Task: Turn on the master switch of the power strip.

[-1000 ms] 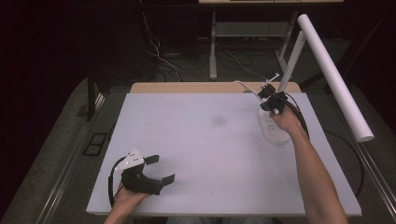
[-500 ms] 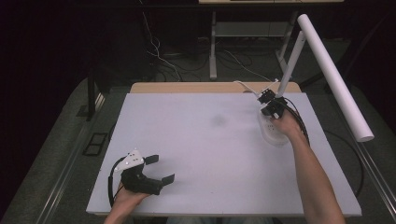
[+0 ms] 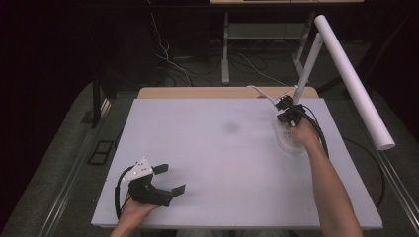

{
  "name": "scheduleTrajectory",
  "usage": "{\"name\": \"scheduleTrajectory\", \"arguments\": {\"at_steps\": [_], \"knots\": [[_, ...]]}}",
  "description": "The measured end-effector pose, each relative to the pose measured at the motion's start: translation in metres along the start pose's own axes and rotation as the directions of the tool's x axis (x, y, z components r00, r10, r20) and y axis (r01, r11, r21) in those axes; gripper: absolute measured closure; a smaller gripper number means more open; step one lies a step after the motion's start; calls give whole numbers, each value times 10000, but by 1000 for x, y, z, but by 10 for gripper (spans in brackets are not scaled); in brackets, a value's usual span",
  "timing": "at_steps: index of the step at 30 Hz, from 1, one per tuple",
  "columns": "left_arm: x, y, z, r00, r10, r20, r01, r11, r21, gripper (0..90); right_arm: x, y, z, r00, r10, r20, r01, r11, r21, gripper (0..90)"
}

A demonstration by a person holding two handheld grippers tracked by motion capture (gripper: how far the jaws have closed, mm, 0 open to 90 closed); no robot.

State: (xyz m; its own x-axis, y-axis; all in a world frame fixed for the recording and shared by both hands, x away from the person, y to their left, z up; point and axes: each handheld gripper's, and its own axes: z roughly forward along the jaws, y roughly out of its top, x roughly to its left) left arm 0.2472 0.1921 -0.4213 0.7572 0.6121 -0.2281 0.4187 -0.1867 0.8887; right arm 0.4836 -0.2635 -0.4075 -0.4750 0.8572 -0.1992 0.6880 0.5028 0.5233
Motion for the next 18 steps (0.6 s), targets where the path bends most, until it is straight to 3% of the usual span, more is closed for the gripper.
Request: {"name": "scheduleTrajectory", "arguments": {"at_steps": [4, 18], "knots": [[0, 0, 1, 10000, 22, 15, -22, 10000, 32, 0, 2, 0, 0, 9999, 13, 101, -13, 10000, 8, 896], [0, 0, 2, 9999, 129, 68, -130, 9998, 144, 0, 3, -5, 3, 9968, 778, 170, -774, 9967, -226, 899]]}}
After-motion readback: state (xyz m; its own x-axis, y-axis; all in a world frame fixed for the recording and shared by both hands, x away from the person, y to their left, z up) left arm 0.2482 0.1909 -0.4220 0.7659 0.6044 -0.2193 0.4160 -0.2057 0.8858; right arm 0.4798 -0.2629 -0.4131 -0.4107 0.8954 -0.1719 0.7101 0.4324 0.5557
